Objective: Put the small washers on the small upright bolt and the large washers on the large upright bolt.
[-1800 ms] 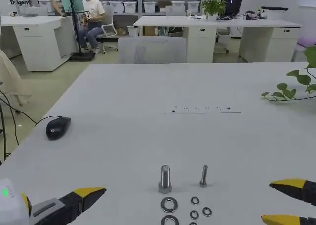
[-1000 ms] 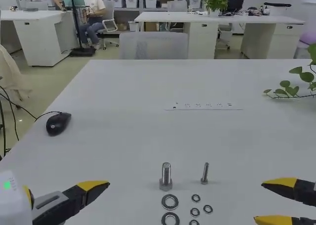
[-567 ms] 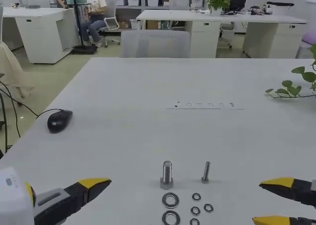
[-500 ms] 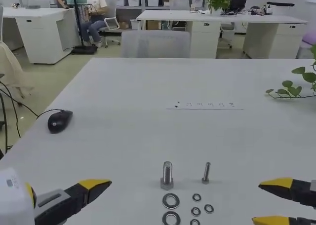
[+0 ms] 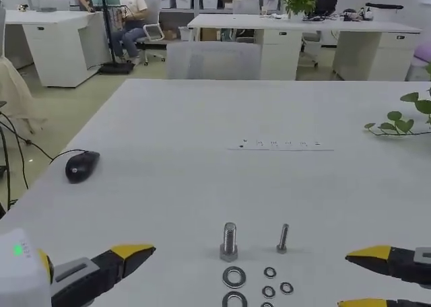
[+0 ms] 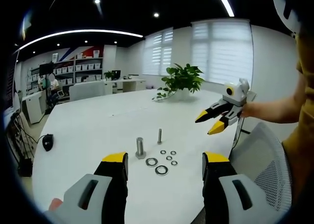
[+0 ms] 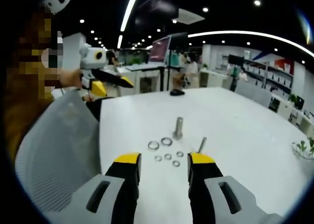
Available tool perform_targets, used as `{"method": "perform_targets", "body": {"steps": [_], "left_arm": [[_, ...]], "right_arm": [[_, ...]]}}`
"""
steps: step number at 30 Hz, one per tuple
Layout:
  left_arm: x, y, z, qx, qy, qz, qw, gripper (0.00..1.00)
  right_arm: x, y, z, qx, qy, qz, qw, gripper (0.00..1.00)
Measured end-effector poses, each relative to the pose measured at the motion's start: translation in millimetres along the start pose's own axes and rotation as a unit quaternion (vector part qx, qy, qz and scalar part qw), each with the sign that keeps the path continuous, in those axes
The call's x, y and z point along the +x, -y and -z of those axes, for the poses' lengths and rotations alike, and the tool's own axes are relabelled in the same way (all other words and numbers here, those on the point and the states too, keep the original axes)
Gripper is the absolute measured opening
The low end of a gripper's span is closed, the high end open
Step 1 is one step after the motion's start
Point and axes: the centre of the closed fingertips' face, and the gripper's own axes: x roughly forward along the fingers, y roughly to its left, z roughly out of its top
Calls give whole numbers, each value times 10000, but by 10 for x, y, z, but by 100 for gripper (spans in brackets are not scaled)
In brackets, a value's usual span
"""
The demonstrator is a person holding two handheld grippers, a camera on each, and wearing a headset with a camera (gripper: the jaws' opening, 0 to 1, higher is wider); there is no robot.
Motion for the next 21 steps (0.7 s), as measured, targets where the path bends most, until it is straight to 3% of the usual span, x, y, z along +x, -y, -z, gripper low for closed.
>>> {"method": "perform_targets", "body": {"steps": [13, 19, 21], "left_arm": [[36, 122, -10, 47, -26, 73, 10000, 61], [45, 124, -7, 3, -3, 62, 10000, 61], [40, 121, -7, -8, 7, 57, 10000, 61]], "right_arm": [[194, 24, 133, -227, -491, -414, 9977, 36], [350, 66, 203, -543, -965, -727, 9912, 35], [401, 69, 183, -582, -999, -814, 9900, 35]]}}
